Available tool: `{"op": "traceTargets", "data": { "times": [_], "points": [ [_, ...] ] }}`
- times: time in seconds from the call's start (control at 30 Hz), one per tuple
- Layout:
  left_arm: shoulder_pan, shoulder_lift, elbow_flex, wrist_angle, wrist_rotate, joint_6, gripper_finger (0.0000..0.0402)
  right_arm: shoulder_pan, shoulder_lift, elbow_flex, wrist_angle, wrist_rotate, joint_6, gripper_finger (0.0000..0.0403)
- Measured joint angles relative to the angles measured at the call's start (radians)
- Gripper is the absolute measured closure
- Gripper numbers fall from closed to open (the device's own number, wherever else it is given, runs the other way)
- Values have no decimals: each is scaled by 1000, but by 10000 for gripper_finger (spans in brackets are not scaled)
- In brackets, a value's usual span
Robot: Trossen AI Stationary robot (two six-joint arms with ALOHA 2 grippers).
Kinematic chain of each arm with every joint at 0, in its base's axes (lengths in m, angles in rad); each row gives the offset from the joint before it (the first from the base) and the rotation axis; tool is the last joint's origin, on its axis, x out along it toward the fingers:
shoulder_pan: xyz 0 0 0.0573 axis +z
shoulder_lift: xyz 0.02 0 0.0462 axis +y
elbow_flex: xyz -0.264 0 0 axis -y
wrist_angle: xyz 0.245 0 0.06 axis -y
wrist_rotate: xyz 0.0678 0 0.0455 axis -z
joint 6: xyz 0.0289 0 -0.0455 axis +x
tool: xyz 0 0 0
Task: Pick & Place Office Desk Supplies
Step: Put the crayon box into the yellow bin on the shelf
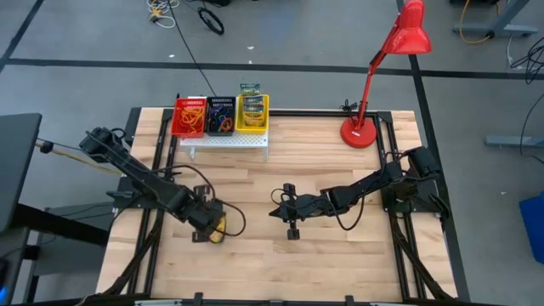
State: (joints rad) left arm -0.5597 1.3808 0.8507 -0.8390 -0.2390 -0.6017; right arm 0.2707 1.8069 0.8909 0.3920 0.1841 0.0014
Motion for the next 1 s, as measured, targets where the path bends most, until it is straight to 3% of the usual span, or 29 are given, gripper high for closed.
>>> {"op": "traceTargets", "data": {
  "times": [0.43, 1.0],
  "points": [
    [-107, 0, 0, 1, -311, -153, 398, 0, 0, 0, -1, 0, 0, 397],
    [-119, 0, 11, -48, -464, -120, 398, 0, 0, 0, -1, 0, 0, 397]
  ]
}}
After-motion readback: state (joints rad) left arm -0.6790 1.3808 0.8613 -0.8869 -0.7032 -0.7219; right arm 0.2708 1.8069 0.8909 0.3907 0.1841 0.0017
